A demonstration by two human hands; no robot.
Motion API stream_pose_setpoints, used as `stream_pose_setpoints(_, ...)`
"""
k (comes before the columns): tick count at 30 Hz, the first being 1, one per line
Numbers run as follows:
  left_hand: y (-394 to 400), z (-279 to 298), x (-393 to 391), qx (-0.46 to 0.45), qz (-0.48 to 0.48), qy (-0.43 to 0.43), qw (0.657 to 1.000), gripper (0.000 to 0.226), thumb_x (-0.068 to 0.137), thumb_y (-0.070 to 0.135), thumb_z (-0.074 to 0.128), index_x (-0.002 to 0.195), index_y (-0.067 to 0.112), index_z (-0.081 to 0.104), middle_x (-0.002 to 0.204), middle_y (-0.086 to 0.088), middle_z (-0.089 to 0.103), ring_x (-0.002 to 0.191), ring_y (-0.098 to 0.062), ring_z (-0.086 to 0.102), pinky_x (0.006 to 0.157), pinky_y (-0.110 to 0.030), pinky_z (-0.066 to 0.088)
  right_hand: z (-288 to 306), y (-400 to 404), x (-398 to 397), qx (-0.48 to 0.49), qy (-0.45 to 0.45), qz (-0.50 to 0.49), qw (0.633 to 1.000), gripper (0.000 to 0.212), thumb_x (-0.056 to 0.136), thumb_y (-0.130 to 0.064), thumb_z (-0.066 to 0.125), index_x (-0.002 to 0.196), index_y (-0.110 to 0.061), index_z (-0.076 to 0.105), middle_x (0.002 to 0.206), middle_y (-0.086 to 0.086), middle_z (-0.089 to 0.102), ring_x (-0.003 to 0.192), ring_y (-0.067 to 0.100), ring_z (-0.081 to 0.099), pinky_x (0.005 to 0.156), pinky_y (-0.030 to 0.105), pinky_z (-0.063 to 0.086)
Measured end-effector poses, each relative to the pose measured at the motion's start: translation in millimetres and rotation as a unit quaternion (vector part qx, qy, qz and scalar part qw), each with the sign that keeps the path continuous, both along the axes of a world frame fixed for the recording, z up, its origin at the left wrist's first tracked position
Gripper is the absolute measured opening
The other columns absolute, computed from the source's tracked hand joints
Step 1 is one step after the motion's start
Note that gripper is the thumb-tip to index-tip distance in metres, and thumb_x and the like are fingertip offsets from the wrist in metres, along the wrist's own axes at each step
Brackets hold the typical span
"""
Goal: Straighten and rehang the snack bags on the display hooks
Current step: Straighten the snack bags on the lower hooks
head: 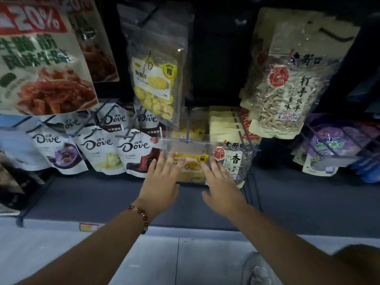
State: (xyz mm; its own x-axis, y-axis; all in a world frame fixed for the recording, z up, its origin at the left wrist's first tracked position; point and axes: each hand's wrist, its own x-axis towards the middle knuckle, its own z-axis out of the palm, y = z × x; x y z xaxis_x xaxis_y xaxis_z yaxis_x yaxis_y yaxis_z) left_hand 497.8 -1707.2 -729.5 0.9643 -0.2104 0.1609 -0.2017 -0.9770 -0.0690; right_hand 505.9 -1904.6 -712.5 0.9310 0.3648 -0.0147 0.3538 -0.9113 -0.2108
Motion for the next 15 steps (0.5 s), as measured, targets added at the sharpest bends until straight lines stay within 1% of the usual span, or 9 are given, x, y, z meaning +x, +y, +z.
stream_pose_setpoints(1, 1.6, -3.6, 4.6, 0.0, -0.002, -0.007, 1.0, 0.091, 0.079, 0.032, 0.069, 0.155, 0.021, 0.02, 0.16, -0.017, 0.019, 0.146, -0.042, 0.016, 0.114, -0.057, 0.026, -0.6, 3.6, 3.9, 0.003, -0.009, -0.005, 1.0, 0.083, 0.094, -0.027, 0.053, 0.156, -0.028, -0.003, 0.162, -0.001, -0.02, 0.151, 0.025, -0.006, 0.121, 0.04, 0.007)
stream_pose_setpoints(4, 11.3, -15.4, 21.7, 0.023, 0.001, 0.001, 1.0, 0.088, 0.084, 0.031, 0.063, 0.156, 0.024, 0.014, 0.162, -0.015, 0.013, 0.147, -0.044, 0.009, 0.117, -0.058, 0.019, -6.8, 14.3, 20.5, 0.008, -0.027, -0.025, 0.999, 0.08, 0.093, -0.024, 0.052, 0.156, -0.027, 0.001, 0.162, 0.001, -0.017, 0.15, 0.027, -0.005, 0.121, 0.041, 0.007)
stream_pose_setpoints(6, 12.8, -15.3, 34.5, 0.017, 0.004, -0.004, 1.0, 0.081, 0.086, 0.029, 0.061, 0.154, 0.023, 0.019, 0.162, -0.014, 0.014, 0.148, -0.044, 0.005, 0.118, -0.058, 0.013, -10.3, 19.9, 32.2, 0.006, -0.034, -0.041, 0.999, 0.075, 0.093, -0.024, 0.049, 0.155, -0.025, 0.008, 0.163, 0.002, -0.015, 0.15, 0.028, -0.006, 0.12, 0.043, 0.007)
stream_pose_setpoints(8, 10.5, -10.3, 50.2, 0.014, 0.006, 0.022, 1.0, 0.069, 0.091, 0.029, 0.055, 0.152, 0.021, 0.023, 0.162, -0.014, 0.008, 0.148, -0.042, -0.006, 0.119, -0.057, 0.006, -13.0, 26.5, 44.7, -0.006, -0.034, -0.053, 0.998, 0.069, 0.094, -0.026, 0.048, 0.154, -0.02, 0.015, 0.163, 0.007, -0.01, 0.15, 0.03, -0.008, 0.121, 0.046, 0.007)
stream_pose_setpoints(10, 8.3, -10.4, 67.9, 0.004, 0.014, 0.039, 0.999, 0.06, 0.095, 0.03, 0.047, 0.15, 0.018, 0.027, 0.163, -0.016, -0.001, 0.147, -0.041, -0.012, 0.119, -0.055, 0.004, -13.1, 32.9, 56.2, -0.018, -0.026, -0.06, 0.998, 0.067, 0.094, -0.027, 0.047, 0.153, -0.017, 0.018, 0.163, 0.009, -0.012, 0.149, 0.032, -0.011, 0.122, 0.049, 0.005)
stream_pose_setpoints(11, 7.3, -10.6, 73.7, -0.003, 0.02, 0.044, 0.999, 0.06, 0.096, 0.031, 0.045, 0.152, 0.019, 0.026, 0.163, -0.016, -0.007, 0.147, -0.04, -0.013, 0.119, -0.055, 0.005, -12.6, 34.6, 61.1, -0.014, -0.023, -0.065, 0.998, 0.069, 0.094, -0.027, 0.048, 0.154, -0.018, 0.015, 0.162, 0.008, -0.016, 0.149, 0.032, -0.014, 0.122, 0.048, 0.002)
stream_pose_setpoints(13, 7.4, -13.4, 83.1, -0.031, 0.015, 0.044, 0.998, 0.069, 0.096, 0.03, 0.044, 0.157, 0.021, 0.013, 0.159, -0.011, -0.024, 0.147, -0.038, -0.015, 0.119, -0.053, 0.006, -12.9, 35.5, 72.7, -0.013, -0.012, -0.078, 0.997, 0.077, 0.093, -0.025, 0.049, 0.156, -0.025, 0.004, 0.161, 0.002, -0.022, 0.148, 0.029, -0.017, 0.12, 0.045, -0.002)
stream_pose_setpoints(14, 7.8, -15.0, 87.5, -0.056, 0.011, 0.048, 0.997, 0.072, 0.095, 0.03, 0.045, 0.157, 0.022, 0.008, 0.156, -0.008, -0.03, 0.148, -0.037, -0.016, 0.12, -0.052, 0.005, -14.6, 34.7, 80.3, -0.016, -0.011, -0.083, 0.996, 0.08, 0.092, -0.024, 0.049, 0.156, -0.026, 0.001, 0.162, 0.001, -0.02, 0.149, 0.028, -0.016, 0.12, 0.044, -0.002)
stream_pose_setpoints(15, 9.6, -16.8, 92.2, -0.068, 0.014, 0.063, 0.996, 0.073, 0.095, 0.03, 0.045, 0.156, 0.022, 0.006, 0.155, -0.006, -0.031, 0.148, -0.036, -0.016, 0.12, -0.051, 0.004, -12.2, 35.7, 86.2, -0.012, -0.01, -0.089, 0.996, 0.081, 0.091, -0.024, 0.049, 0.156, -0.027, 0.001, 0.163, 0.001, -0.017, 0.149, 0.028, -0.014, 0.121, 0.044, 0.0)
